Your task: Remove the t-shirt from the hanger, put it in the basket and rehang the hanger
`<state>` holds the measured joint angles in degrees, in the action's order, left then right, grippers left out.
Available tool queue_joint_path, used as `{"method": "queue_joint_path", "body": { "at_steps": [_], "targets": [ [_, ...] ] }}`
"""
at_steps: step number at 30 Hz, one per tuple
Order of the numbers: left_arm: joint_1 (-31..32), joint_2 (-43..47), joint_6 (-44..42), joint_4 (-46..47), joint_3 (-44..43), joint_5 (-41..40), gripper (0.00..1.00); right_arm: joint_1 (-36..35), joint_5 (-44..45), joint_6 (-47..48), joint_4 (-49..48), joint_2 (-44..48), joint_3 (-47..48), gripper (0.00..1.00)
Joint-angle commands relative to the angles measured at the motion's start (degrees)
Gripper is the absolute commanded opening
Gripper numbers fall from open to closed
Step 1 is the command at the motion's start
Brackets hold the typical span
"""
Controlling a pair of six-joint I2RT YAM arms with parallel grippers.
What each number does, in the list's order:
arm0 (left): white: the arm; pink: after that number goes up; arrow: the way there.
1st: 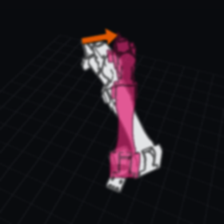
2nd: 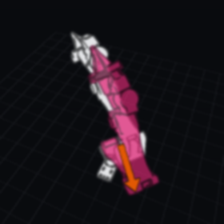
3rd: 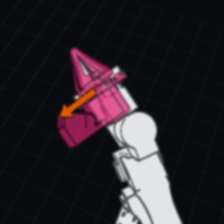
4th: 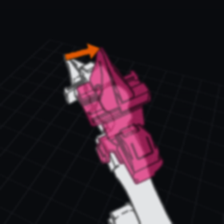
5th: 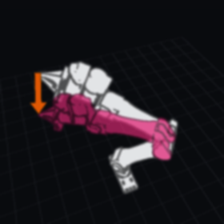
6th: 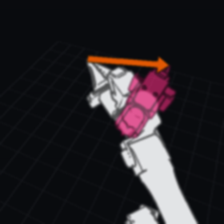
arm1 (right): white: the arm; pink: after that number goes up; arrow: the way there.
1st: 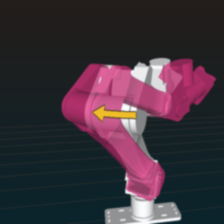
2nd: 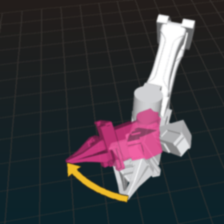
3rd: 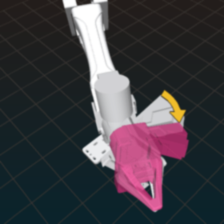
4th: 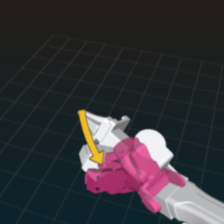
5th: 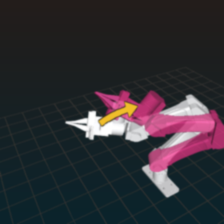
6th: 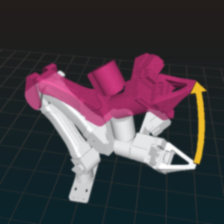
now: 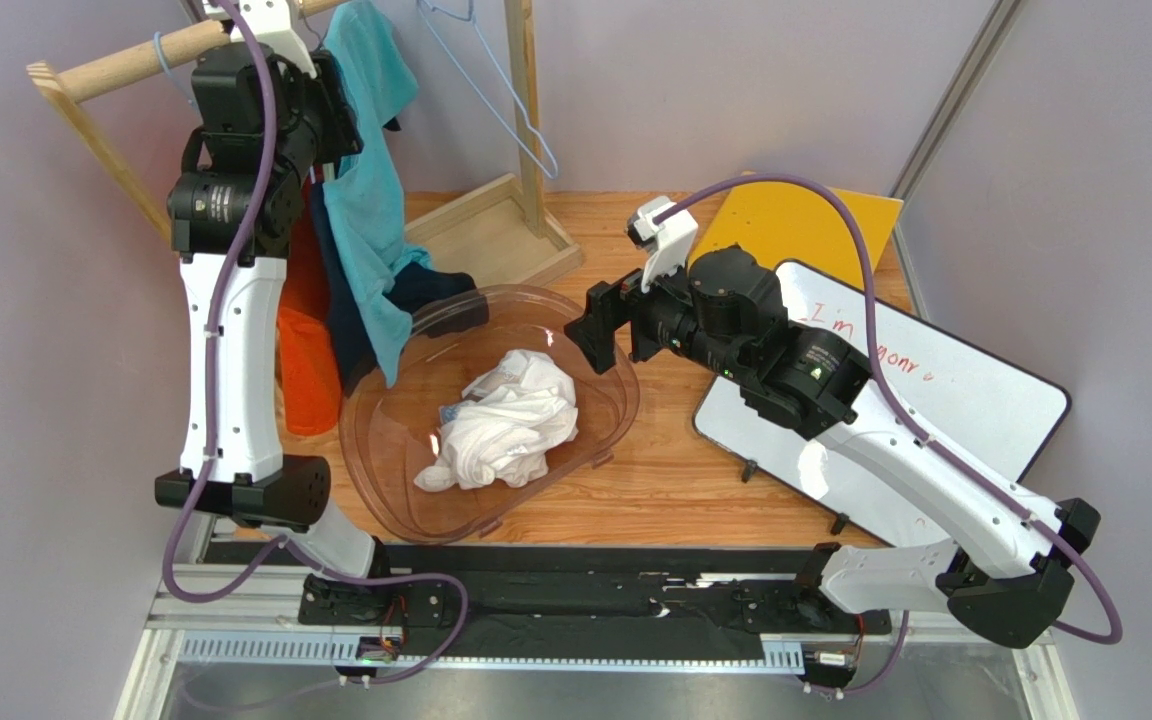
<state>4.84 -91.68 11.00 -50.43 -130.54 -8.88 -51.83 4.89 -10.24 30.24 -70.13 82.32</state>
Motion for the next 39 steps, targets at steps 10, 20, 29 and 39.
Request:
{"method": "queue_joint_path", "body": {
  "at_steps": [10,20,29,39],
  "targets": [
    [-1.15,2.38,0.51,3.15,3.10,1.06,0.52,-0.02,0.04,0.75,-2.38,0.08,0.21,0.92],
    [-1.24,1.06,-0.55,3.59,5.12,-0.52,0.42,-0.11,-0.05,0.75,-2.73,0.34,-0.15,0.92],
    [-2.03,1.07,0.60,4.99,8.46,2.99,0.20,-0.11,0.04,0.66,-2.64,-0.01,0.03,0.92],
    [-2.47,3.17,2.97,5.69,3.27,8.44,0.00,-0.02,0.04,0.84,-2.47,0.25,0.29,0.92]
  ]
}}
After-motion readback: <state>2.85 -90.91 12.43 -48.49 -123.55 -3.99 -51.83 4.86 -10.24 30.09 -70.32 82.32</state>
